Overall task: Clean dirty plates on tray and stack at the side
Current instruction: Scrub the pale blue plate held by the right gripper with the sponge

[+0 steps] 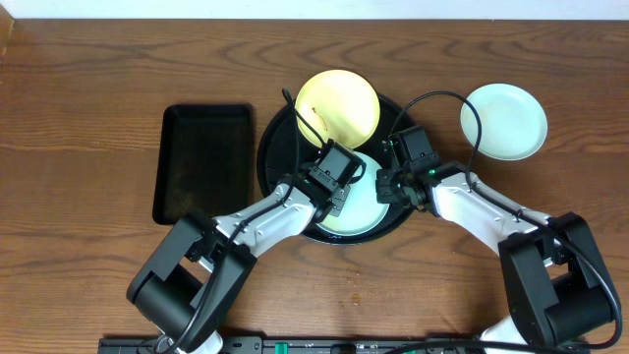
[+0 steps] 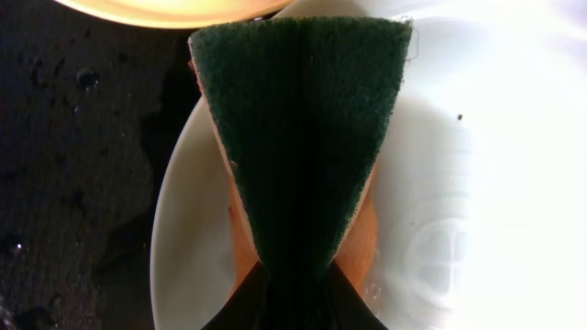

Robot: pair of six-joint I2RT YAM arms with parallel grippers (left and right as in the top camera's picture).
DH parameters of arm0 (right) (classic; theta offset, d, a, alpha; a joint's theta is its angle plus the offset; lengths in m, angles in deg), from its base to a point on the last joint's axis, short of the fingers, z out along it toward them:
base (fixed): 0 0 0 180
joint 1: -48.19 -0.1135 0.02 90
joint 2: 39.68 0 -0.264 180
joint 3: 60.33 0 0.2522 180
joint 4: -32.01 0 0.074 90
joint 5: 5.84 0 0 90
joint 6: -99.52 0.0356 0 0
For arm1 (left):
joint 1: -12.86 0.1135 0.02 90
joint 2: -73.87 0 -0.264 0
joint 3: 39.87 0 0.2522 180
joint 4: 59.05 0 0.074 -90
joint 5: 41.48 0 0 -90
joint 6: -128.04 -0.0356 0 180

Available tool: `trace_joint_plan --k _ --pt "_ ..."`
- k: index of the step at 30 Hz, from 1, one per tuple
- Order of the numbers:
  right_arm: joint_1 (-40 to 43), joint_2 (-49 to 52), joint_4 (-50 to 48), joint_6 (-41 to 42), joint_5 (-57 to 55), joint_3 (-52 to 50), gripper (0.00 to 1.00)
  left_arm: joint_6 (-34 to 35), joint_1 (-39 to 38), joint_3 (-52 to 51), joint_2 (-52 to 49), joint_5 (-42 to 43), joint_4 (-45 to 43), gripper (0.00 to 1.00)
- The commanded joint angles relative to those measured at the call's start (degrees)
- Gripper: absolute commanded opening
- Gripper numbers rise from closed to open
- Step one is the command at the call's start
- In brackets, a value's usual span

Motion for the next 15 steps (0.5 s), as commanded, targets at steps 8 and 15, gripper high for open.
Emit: trace_joint_plan --k 8,15 --pt "0.3 0.4 0.3 0.5 -1.4 -0.6 0.01 -3.5 1.6 -1.4 -3.6 -3.5 -1.1 0.15" --pt "0.3 0.4 0.3 0.5 -1.4 -0.6 0.01 -3.7 2.6 -1.4 -5.6 -3.5 -4.4 0.15"
